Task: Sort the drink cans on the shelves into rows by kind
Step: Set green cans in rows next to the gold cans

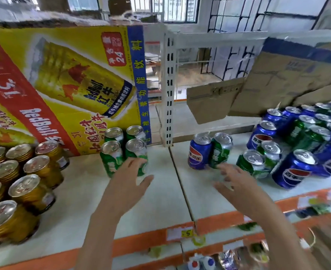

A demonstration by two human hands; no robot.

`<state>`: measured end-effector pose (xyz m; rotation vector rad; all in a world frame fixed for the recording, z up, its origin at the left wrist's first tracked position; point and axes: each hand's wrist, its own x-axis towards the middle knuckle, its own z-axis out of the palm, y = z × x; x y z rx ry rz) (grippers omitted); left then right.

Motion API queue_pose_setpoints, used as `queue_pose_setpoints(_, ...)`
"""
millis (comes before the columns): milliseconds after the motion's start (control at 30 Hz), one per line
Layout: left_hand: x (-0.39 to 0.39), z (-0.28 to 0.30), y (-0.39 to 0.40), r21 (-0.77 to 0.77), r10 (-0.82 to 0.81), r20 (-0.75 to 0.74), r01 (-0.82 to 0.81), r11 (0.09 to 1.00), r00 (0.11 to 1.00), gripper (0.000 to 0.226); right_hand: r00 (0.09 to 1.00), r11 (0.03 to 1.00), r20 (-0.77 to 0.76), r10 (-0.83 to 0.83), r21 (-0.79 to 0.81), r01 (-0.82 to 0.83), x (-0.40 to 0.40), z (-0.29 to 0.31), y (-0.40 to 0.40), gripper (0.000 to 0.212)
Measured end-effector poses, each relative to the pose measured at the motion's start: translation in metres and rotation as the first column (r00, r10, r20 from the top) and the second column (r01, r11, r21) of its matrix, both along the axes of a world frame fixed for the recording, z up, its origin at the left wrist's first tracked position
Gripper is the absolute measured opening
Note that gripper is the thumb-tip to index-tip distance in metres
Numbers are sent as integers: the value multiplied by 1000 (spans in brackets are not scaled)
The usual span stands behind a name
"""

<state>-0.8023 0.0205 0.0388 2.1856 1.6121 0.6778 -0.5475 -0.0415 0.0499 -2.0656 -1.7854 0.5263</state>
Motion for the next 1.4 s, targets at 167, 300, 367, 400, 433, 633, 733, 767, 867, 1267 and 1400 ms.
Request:
queue_pose_setpoints(167, 59, 10, 6, -51, -144, 20, 145, 988, 989, 45, 980, 981, -59, -189, 32, 191, 63, 16, -27, 45)
queue_pose_setpoints(300, 102, 12, 9, -45, -241, 5, 241, 969, 970, 43, 959, 960, -76, -273, 41, 277, 101, 18, -41, 45)
queue_pose_setpoints(367, 121, 13, 10, -43, -277, -8, 277, 960, 961, 42, 951, 952, -72, -300, 39, 303, 117, 19, -46, 45)
queue_pose_setpoints(400, 130, 13, 11, -40, -292, -9, 291, 956, 956, 42, 948, 949, -71, -309, 38, 312, 124, 19, -48, 45)
queue_pose_setpoints(433, 139, 13, 11, -41, -306, -8, 306, 951, 952, 42, 948, 948, -63, -312, 41, 315, 132, 19, -50, 45)
queue_pose_setpoints(633, 188, 11, 14, -54, -349, 4, 349, 936, 937, 44, 954, 954, -38, -298, 19, 299, 171, 14, -47, 50)
queue_pose_setpoints(733, 209, 7, 17, -77, -352, 20, 353, 932, 936, 46, 956, 956, -45, -290, 28, 291, 190, 12, -43, 51)
queue_pose_setpoints(767, 215, 5, 18, -89, -346, 28, 347, 934, 938, 48, 959, 958, -34, -281, 39, 283, 196, 12, -41, 51)
queue_pose_setpoints(867, 233, 0, 19, -120, -315, 41, 318, 941, 948, 63, 969, 963, 15, -245, 120, 241, 209, 16, -29, 50)
queue_pose_setpoints(1267, 261, -28, 12, -211, -123, 220, 170, 963, 968, 53, 886, 975, 412, 213, -142, -169, 179, 7, 85, 61)
queue_pose_setpoints(1400, 246, -23, 16, -192, -65, 296, 126, 973, 953, 57, 901, 952, 320, 294, -185, -245, 181, 20, 87, 66)
